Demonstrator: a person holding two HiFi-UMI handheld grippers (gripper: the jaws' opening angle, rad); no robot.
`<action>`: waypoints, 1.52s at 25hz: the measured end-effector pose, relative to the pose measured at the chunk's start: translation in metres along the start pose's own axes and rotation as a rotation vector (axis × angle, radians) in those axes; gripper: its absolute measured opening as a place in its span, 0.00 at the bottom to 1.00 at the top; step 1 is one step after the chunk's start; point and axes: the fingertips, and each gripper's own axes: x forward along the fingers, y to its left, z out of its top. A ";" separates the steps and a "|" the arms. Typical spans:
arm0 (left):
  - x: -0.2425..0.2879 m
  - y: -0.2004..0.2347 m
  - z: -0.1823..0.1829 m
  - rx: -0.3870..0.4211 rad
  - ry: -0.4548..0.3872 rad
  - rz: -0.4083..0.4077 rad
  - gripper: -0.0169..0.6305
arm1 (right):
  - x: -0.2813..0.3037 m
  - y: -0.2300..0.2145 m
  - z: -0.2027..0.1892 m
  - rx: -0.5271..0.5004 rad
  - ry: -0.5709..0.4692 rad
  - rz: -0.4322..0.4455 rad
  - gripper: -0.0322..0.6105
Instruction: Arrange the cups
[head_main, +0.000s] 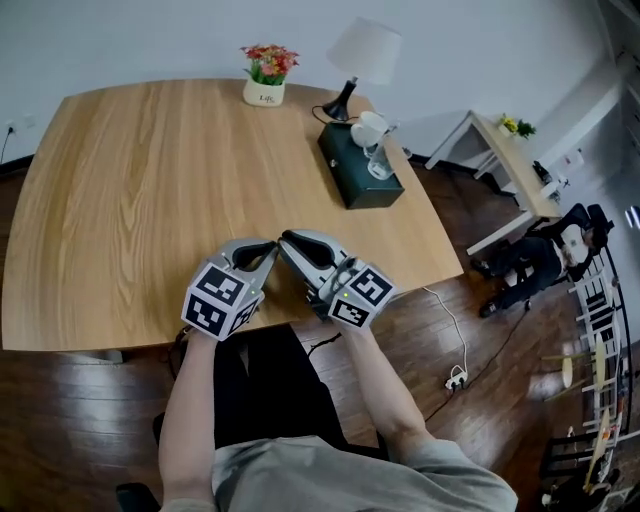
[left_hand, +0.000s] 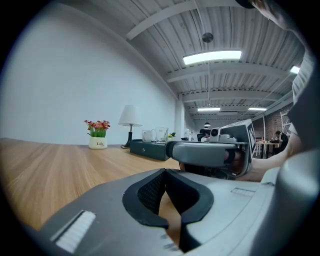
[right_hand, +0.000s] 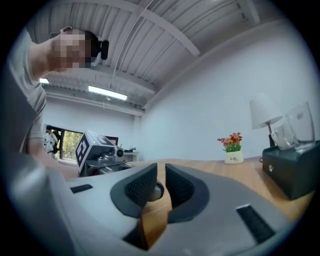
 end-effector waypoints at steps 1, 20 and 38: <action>0.001 -0.001 0.000 -0.001 -0.003 -0.002 0.04 | 0.001 0.004 -0.001 -0.024 0.003 0.010 0.14; -0.010 0.001 0.006 -0.005 -0.006 -0.013 0.04 | -0.002 0.025 -0.009 -0.053 0.090 -0.005 0.10; -0.009 -0.001 0.005 -0.002 0.000 -0.013 0.04 | -0.008 0.017 -0.025 -0.009 0.140 -0.030 0.10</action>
